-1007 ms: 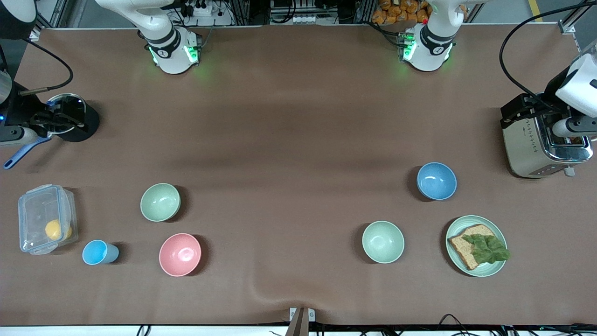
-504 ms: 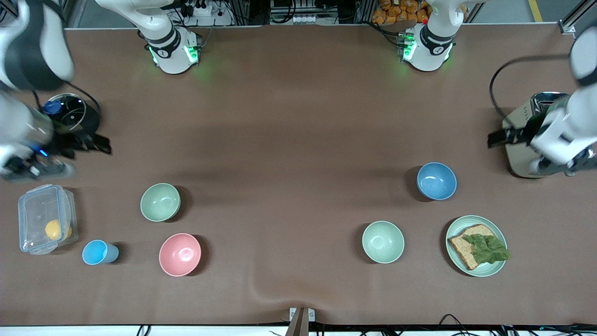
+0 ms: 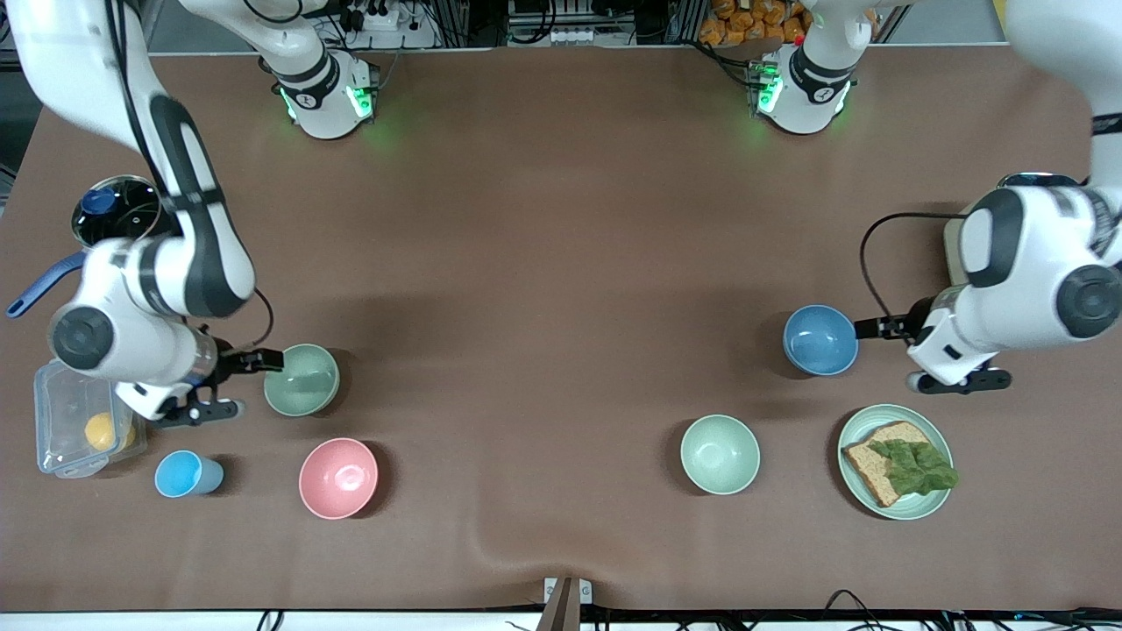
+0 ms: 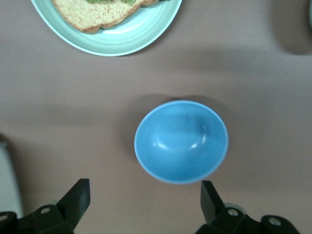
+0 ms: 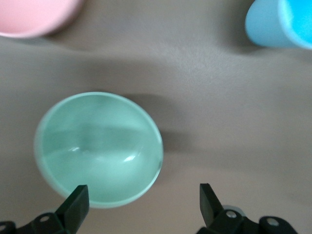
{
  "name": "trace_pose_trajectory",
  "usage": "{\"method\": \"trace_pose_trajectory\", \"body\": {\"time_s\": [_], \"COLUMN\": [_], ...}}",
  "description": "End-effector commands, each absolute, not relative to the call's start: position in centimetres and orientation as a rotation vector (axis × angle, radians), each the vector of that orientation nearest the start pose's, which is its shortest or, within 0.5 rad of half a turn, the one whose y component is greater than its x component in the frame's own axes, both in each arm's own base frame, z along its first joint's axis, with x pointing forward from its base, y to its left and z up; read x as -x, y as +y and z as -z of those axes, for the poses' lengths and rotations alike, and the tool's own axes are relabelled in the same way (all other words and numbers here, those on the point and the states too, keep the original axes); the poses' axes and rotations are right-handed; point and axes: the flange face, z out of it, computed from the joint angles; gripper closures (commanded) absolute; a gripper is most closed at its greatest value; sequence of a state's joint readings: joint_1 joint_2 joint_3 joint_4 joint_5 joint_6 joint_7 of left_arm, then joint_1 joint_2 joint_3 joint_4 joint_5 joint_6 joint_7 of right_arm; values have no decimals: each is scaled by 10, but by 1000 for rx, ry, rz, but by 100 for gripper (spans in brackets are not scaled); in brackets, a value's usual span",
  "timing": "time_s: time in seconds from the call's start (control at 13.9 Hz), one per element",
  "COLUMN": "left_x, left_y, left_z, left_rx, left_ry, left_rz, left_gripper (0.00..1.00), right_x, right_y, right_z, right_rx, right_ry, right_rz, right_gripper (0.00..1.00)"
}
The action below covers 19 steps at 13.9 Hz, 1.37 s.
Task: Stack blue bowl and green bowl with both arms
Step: 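Reach the right gripper to the green bowl while the left gripper reaches the blue bowl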
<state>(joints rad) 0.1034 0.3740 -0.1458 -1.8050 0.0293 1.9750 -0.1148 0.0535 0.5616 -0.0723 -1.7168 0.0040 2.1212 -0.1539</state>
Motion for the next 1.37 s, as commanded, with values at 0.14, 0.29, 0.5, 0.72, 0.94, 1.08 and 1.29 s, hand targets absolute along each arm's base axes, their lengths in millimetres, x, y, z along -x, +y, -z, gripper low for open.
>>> {"method": "trace_pose_trajectory", "body": {"time_s": [0.14, 0.29, 0.5, 0.72, 0.94, 1.08, 1.29], "left_x": [-602, -601, -600, -601, -602, -602, -601], "left_y": [-3, 4, 4, 3, 3, 4, 2], "left_z": [-265, -247, -236, -228, -225, -220, -216], "left_rx": [3130, 3130, 3130, 3130, 3130, 3130, 3131], "left_ry": [-145, -165, -165, -170, -168, -171, -168], "left_rz": [-350, -385, -406, -424, -428, -438, -448], "left_gripper": [0, 0, 19, 33, 42, 46, 56], "right_x": [-656, -656, -656, -656, -656, -655, -652], "right_y": [-12, -11, -6, -4, 1, 34, 102], "right_z": [-205, -204, -205, -205, -209, -238, -275], "right_rx": [3107, 3104, 3094, 3094, 3092, 3062, 2933], "right_ry": [-201, -203, -203, -208, -215, -236, -88], "right_rz": [-272, -269, -266, -266, -269, -285, -323], "right_gripper": [4, 92, 100, 100, 100, 100, 100]}}
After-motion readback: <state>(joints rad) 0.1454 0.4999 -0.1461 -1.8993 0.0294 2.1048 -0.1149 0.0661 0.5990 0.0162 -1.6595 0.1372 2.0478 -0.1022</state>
